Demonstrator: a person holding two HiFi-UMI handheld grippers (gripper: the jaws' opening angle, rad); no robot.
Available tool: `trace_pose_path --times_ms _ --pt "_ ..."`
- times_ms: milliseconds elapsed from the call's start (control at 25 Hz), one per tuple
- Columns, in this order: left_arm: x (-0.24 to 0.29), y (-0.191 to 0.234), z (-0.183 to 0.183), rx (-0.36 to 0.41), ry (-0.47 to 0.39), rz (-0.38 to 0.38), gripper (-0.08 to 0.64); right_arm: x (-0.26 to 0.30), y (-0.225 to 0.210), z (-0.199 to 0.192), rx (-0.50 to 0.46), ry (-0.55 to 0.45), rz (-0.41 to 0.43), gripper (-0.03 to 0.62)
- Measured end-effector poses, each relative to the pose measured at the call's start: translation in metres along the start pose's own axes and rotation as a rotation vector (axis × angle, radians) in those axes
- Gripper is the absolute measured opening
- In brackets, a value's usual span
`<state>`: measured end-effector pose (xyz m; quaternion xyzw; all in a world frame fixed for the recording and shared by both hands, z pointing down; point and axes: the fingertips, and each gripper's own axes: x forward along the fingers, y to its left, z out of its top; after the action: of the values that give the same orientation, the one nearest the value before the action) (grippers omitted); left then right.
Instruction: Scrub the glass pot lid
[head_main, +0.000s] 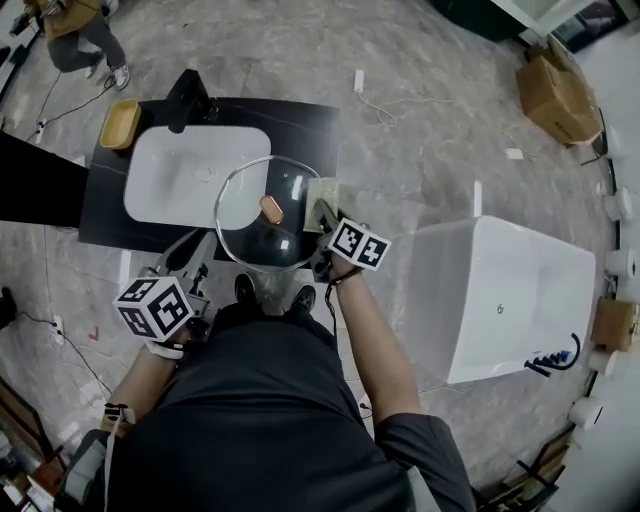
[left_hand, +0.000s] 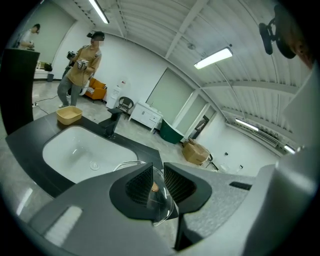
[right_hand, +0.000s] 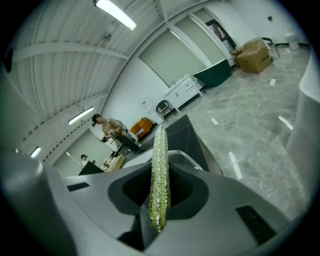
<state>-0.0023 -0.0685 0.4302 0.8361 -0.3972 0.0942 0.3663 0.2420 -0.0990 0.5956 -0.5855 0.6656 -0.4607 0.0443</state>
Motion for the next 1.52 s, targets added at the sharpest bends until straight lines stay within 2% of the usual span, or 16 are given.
trace_pose_path --times_ms 120,400,560,680,1000,1200,1280,1360,1520 --pt "-0.016 0.019 0.000 -0.030 -0.029 0.048 0.071 0.023 0.023 -0.021 -0.016 0.064 0.055 0.064" --pt "-0.040 0.047 -0.008 -0.072 -0.048 0.113 0.071 0.038 0.037 -0.062 0.052 0.120 0.123 0.064" --pt "-0.034 0.041 -0.011 -0.059 -0.029 0.093 0.071 0.031 0.026 -0.070 -0.013 0.157 0.057 0.064" --pt "-0.022 0.030 -0.011 -0.036 -0.008 0.060 0.071 0.021 0.012 -0.066 -0.051 0.142 0.007 0.064" --pt "0.005 -0.005 -0.013 0.034 0.049 -0.023 0.071 -0.023 -0.046 -0.053 0.006 0.065 -0.113 0.064" --pt "0.017 -0.021 -0.014 0.064 0.077 -0.061 0.071 -0.045 -0.067 -0.051 0.040 0.018 -0.181 0.064" --pt "0.021 -0.026 -0.014 0.075 0.088 -0.078 0.071 -0.054 -0.063 -0.048 0.032 -0.003 -0.197 0.064" --pt "0.025 -0.029 -0.016 0.080 0.101 -0.091 0.071 -0.063 -0.045 -0.045 -0.020 -0.020 -0.181 0.064" --pt "0.024 -0.028 -0.023 0.063 0.115 -0.087 0.071 -0.069 0.017 -0.064 -0.158 0.007 -0.067 0.064"
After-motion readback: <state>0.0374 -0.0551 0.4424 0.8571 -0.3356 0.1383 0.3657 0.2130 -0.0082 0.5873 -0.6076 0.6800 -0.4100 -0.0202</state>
